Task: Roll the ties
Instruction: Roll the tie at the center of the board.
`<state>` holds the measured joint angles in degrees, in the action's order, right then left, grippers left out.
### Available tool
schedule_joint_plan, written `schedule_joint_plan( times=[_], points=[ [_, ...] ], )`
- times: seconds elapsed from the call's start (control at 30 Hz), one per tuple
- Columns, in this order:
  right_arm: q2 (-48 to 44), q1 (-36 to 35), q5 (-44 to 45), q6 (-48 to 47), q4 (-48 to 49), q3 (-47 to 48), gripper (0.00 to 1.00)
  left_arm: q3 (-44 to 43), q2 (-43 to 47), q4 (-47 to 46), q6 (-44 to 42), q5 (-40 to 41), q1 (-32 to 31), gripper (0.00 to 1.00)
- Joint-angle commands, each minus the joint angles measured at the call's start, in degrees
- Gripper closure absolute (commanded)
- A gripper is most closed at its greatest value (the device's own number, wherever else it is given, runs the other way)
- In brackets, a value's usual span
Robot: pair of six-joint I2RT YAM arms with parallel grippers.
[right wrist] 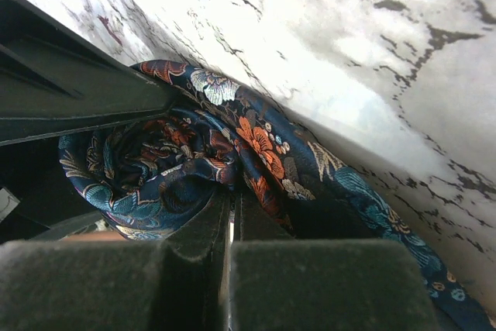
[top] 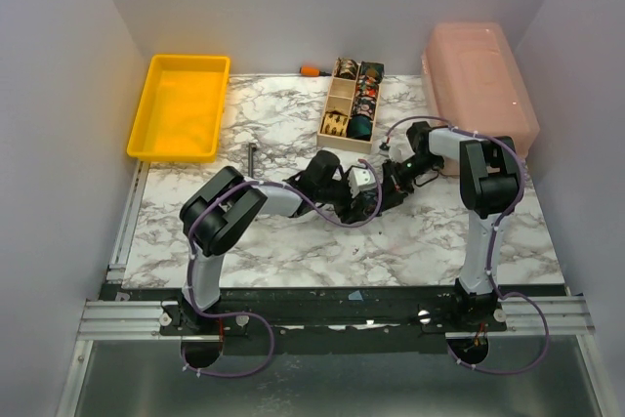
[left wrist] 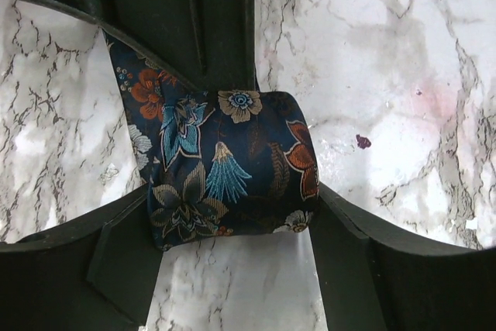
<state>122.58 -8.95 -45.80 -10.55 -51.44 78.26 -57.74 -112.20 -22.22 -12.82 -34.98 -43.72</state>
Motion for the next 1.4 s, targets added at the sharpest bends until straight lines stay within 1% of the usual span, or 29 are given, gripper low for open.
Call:
schedule_joint_plan(
  times=[0.0, 0.03, 0.1, 0.13, 0.2, 0.27, 0.3, 0.37, 0.5, 0.57, 0.63, 0.7, 0.8, 0.87, 0.93, 1.1, 1.23, 1.3, 1.37],
  points=[
    [4.99, -0.45, 15.16, -2.06, 9.00, -1.94, 1.00, -1.57, -2.28, -5.33, 3.85, -3.62, -0.13, 0.29],
    [5.08, -0.50, 15.13, -1.92, 8.89, -1.85, 1.00, -1.63, -2.51, -5.73, 3.69, -3.54, -0.22, 0.28],
    [5.39, -0.54, 15.21, -1.72, 8.53, -1.37, 1.00, -1.81, -2.92, -6.55, 2.88, -3.19, -0.68, 0.23],
    [5.65, -0.54, 15.22, -1.84, 8.12, -1.13, 1.00, -1.93, -3.14, -6.76, 2.57, -2.65, -1.07, 0.23],
    [6.07, -0.50, 14.96, -2.33, 7.37, -0.67, 1.00, -2.87, -3.75, -6.50, 1.91, -2.10, -1.73, 0.23],
    [6.35, -0.70, 14.54, -3.14, 6.19, -0.39, 1.00, -4.12, -4.52, -5.24, 1.10, -1.14, -2.51, 0.26],
    [6.35, -0.78, 14.28, -3.40, 5.80, -0.45, 1.00, -4.70, -5.04, -4.49, 0.89, -0.58, -2.76, 0.29],
    [5.72, -1.00, 13.95, -3.90, 5.46, -1.07, 1.00, -6.10, -6.02, -1.62, 0.57, 0.16, -2.94, 0.39],
    [3.34, -1.42, 12.41, -3.26, 4.85, -2.93, 1.00, -5.33, -5.68, 3.61, -0.52, 2.55, -2.82, 0.68],
    [1.62, -1.46, 11.07, -2.68, 4.21, -4.22, 1.00, -2.81, -4.70, 5.20, -1.56, 2.98, -2.35, 0.78],
    [-0.50, -1.49, 8.85, -2.35, 2.53, -5.01, 1.00, 0.22, -3.56, 5.38, -1.75, 1.20, -1.14, 0.86],
    [-3.03, -1.40, 5.26, -2.27, 0.37, -5.16, 1.00, 2.28, -2.90, 6.25, -2.63, -2.07, 0.21, 0.89],
    [-7.19, -1.42, 0.73, -1.05, -1.07, -3.53, 0.96, 3.54, -2.12, 8.91, -5.94, -6.78, 1.09, 0.91],
    [-8.64, -1.42, -0.32, 0.89, -0.16, -1.85, 0.94, 3.80, -1.51, 11.07, -8.58, -9.79, 1.14, 0.91],
    [-8.15, -1.42, 0.27, 2.38, 1.03, -0.62, 0.94, 3.95, -1.22, 11.86, -9.83, -11.13, 1.18, 0.91],
    [-3.60, -1.50, 4.43, 2.48, 3.86, -1.22, 0.94, 3.27, -1.26, 12.97, -10.96, -10.51, 1.19, 0.91],
    [-1.02, -1.61, 9.82, 1.00, 4.77, -3.02, 0.95, 2.85, -0.43, 11.26, -7.61, -8.10, 1.31, 0.90],
    [-0.58, -1.60, 13.63, -0.01, 5.48, -4.08, 0.96, 3.92, 1.23, 7.52, -4.01, -6.53, 1.60, 0.90],
    [-0.09, -1.60, 16.31, -0.53, 5.92, -4.47, 0.97, 5.34, 3.35, 3.42, 0.07, -5.96, 1.95, 0.88]
  ],
)
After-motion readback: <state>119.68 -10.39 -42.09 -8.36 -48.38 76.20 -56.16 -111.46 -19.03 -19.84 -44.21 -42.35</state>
